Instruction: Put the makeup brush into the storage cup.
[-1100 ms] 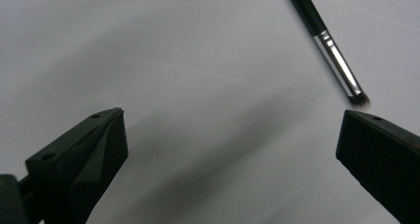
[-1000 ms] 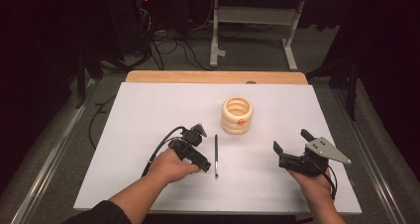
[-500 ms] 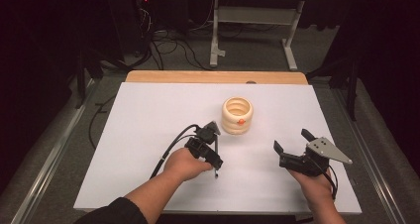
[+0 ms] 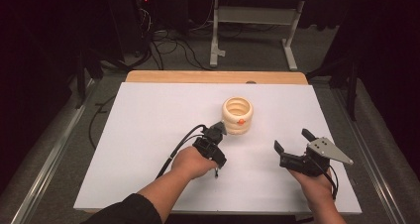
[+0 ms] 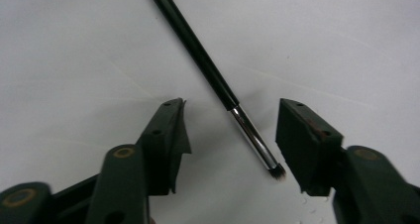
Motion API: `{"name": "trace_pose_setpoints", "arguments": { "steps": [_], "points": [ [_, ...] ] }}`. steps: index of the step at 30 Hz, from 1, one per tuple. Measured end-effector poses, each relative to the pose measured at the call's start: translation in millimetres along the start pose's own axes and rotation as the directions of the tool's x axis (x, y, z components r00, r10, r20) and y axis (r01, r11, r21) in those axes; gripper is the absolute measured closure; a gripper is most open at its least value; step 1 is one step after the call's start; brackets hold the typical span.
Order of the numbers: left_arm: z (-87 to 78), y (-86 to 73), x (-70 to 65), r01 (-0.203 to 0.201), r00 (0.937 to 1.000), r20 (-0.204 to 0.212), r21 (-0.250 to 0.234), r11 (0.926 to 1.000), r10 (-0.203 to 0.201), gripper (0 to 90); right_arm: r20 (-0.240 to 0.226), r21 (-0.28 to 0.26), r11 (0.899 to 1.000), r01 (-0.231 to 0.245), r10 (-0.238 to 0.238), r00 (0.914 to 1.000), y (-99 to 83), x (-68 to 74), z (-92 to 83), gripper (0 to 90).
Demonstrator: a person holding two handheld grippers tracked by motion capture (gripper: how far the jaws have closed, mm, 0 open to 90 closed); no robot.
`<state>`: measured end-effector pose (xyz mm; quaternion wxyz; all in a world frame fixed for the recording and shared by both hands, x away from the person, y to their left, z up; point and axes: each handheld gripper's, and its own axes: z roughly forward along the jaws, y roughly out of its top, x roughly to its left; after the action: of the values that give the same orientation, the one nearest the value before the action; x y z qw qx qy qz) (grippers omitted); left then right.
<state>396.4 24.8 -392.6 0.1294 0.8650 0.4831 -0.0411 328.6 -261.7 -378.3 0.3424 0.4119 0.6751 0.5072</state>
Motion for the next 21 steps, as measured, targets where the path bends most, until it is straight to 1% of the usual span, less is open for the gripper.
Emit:
{"name": "trace_pose_setpoints", "arguments": {
  "steps": [3, 7, 10, 12, 13, 15, 16, 19, 21],
  "points": [
    [1.5, 1.0, -2.3, -0.003, 1.0, 0.003, 0.005, 1.0, 0.003, 51.9, 0.0, 0.0, 1.0, 0.0, 0.0, 1.0, 0.0, 0.0, 0.0, 2.4],
    [2.8, 1.9, -4.0, -0.011, 0.9999, -0.009, 0.011, 0.9999, 0.011, 57.7, 0.0, 0.0, 1.0, -0.001, 0.001, 1.0, 0.1, 0.0, -0.1, 2.4],
    [3.3, 2.6, -4.1, -0.008, 0.9999, -0.014, 0.013, 0.9999, 0.008, 60.4, -0.003, -0.006, 1.0, 0.004, -0.004, 1.0, 0.1, -0.4, 0.1, 2.4],
    [3.9, 2.7, -4.4, -0.012, 0.9997, -0.02, 0.017, 0.9998, 0.013, 61.4, 0.0, -0.003, 1.0, 0.004, -0.004, 1.0, 0.2, -0.3, -0.3, 2.4],
    [4.3, 3.0, -5.0, -0.013, 0.9994, -0.031, 0.019, 0.9997, 0.014, 62.8, 0.0, -0.003, 1.0, 0.004, -0.004, 1.0, 0.2, -0.4, -0.3, 2.4],
    [4.4, 3.2, -5.4, -0.014, 0.9993, -0.034, 0.021, 0.9997, 0.015, 63.4, -0.001, -0.004, 1.0, 0.004, -0.004, 1.0, 0.1, -0.5, -0.1, 2.4],
    [4.8, 3.5, -6.5, -0.017, 0.9989, -0.043, 0.024, 0.9996, 0.018, 63.6, 0.003, 0.0, 1.0, 0.003, -0.003, 1.0, 0.1, -0.4, -0.3, 2.4],
    [5.8, 3.9, -10.3, -0.04, 0.9965, -0.072, 0.032, 0.9987, 0.043, 64.0, 0.002, 0.0, 1.0, 0.002, -0.002, 1.0, 0.2, -0.3, -0.1, 2.4],
    [5.9, 3.7, -11.5, -0.057, 0.9941, -0.091, 0.037, 0.9977, 0.06, 66.7, 0.0, -0.004, 1.0, 0.002, -0.002, 1.0, 0.4, -0.6, -0.4, 2.4]
  ]
}}
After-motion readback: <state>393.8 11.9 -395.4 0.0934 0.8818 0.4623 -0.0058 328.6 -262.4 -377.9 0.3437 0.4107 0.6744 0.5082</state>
